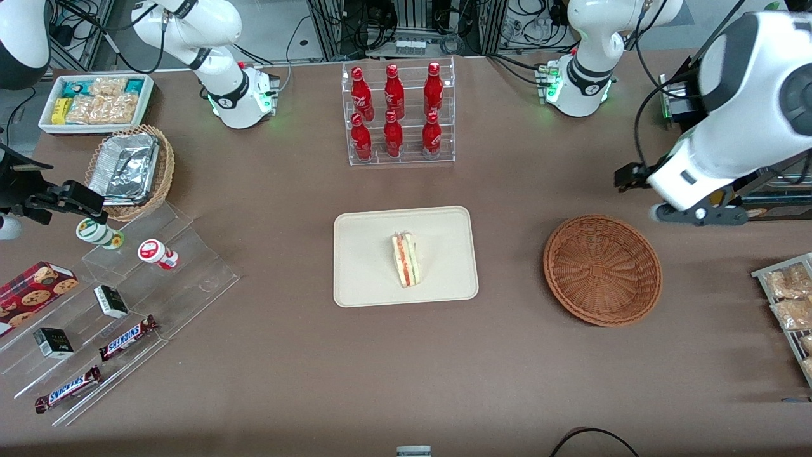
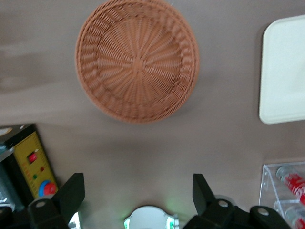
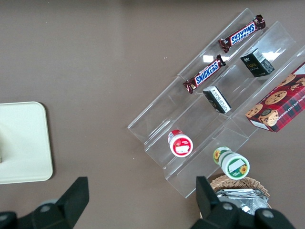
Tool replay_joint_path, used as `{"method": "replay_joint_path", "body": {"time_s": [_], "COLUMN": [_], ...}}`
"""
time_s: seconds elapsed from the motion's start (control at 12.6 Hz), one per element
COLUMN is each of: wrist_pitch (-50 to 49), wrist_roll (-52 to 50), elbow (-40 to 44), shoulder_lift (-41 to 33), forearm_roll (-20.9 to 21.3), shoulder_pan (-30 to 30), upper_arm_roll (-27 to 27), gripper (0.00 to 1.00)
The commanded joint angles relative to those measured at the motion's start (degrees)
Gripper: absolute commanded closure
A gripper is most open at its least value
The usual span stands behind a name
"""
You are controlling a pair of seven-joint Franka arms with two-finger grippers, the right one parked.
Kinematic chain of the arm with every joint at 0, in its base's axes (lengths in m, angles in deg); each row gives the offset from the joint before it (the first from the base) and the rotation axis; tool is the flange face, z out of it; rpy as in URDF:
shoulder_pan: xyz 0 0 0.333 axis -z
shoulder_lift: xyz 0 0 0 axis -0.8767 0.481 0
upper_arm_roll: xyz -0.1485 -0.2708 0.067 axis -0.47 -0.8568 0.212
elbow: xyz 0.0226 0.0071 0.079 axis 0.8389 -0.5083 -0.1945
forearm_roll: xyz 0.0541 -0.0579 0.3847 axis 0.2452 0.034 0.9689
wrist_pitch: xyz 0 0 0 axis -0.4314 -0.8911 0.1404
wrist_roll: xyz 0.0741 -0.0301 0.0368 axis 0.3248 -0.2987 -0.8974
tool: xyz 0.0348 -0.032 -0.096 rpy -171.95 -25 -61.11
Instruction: Place sandwich from basket to tray
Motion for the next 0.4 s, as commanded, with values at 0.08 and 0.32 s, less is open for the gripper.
{"method": "replay_joint_path", "body": {"time_s": [0.08, 0.32], "wrist_pitch": [-6.40, -9.93], "wrist_roll": [4.52, 6.10], "elbow": [2.03, 4.51], "shoulder_lift": [-2.82, -3.87], "forearm_roll": [-1.07, -1.07], "shoulder_pan": [0.60, 0.60], "upper_arm_roll": [4.51, 6.79], "gripper": [0.00, 0.00]}}
